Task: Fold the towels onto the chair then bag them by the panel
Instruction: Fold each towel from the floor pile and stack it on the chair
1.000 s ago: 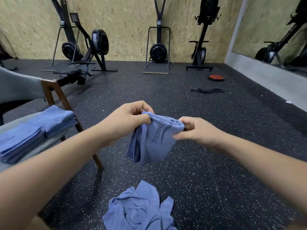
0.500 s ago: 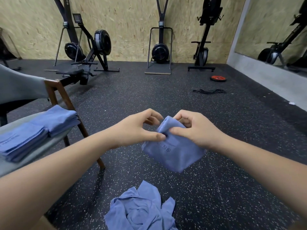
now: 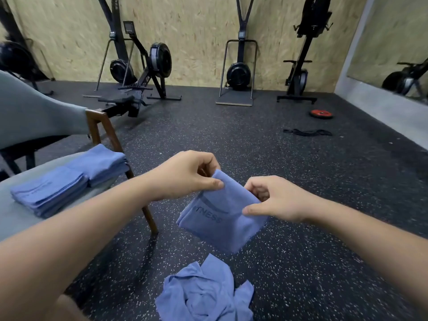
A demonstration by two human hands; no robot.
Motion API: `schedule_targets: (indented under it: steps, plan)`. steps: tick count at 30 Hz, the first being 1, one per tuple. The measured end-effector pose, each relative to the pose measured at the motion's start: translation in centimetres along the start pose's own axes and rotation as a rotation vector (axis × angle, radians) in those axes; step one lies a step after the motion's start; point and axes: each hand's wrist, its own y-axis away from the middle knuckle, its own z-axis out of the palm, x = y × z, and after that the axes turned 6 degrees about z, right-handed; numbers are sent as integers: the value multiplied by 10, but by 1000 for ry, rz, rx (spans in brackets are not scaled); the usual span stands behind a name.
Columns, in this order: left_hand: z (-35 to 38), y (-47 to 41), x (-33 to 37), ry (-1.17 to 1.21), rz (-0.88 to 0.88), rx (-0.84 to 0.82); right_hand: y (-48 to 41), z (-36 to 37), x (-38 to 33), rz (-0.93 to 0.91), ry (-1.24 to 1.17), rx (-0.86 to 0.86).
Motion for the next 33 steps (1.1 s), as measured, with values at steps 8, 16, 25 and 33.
schedule_targets:
  steps: [8,16,25,33]
  plan:
    - [-58,60,-54,94,-159,41,-60,21,-48,-43,-154,49]
    - [-123,154,-149,161,-405,314,-186,119,-143,-224,-105,7]
    - [-182,186,-250,468,-614,605,-322,213,-225,-261,-105,57]
    - [-221,120,-310,537,-684,610,-440,205,-233,-204,137,154]
